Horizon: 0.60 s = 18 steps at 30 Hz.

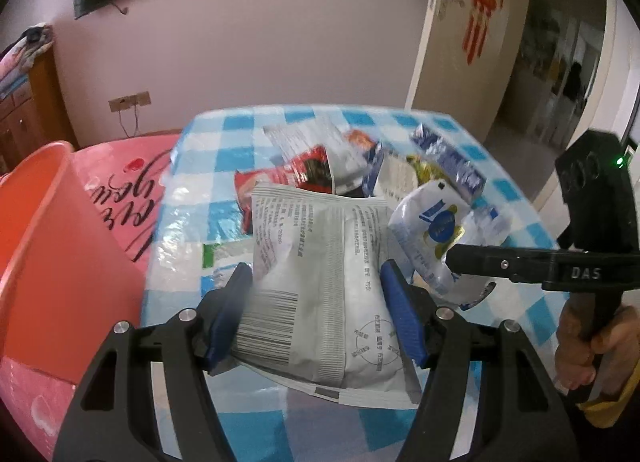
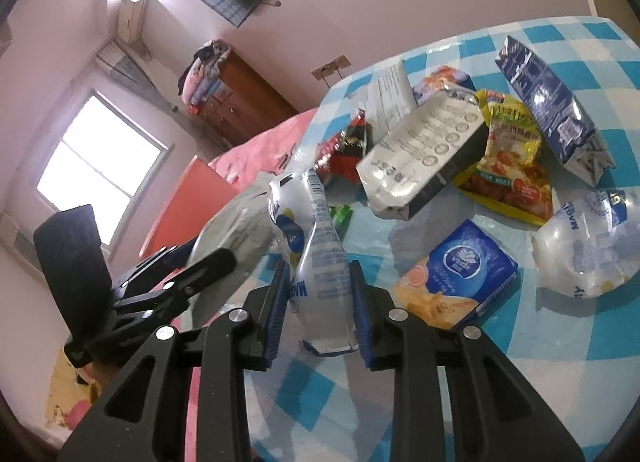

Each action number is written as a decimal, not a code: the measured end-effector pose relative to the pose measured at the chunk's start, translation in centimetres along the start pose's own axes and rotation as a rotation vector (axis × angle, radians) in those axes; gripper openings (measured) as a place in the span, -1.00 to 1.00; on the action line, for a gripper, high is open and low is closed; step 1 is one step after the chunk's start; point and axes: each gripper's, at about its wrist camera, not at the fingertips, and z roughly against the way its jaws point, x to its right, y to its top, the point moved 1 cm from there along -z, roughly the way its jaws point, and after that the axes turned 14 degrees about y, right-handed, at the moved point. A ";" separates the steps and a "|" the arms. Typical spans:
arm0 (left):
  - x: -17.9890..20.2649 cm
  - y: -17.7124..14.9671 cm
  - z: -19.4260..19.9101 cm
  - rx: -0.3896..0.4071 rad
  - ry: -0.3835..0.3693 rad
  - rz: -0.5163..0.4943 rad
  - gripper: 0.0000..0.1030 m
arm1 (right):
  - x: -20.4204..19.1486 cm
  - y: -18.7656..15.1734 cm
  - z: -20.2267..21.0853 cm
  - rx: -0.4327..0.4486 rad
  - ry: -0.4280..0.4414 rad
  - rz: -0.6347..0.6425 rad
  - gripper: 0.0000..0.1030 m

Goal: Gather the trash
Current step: 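Carry the grey wrapper and bottle over the orange bucket and open both grippers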

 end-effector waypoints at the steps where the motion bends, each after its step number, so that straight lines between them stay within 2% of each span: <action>1: -0.4 0.2 0.8 0.017 0.002 0.018 0.30 | -0.3 0.1 0.2 0.006 0.006 -0.007 -0.39; 9: -5.0 2.0 5.5 0.136 0.052 0.129 0.30 | -4.3 2.5 -0.9 0.006 0.071 0.011 -0.39; 13: -8.5 2.6 7.5 0.184 0.121 0.191 0.30 | -7.6 4.5 -3.5 -0.034 0.129 0.050 -0.39; 18: -14.1 2.5 8.7 0.206 0.257 0.296 0.31 | -11.9 6.9 -8.3 -0.093 0.199 0.104 -0.39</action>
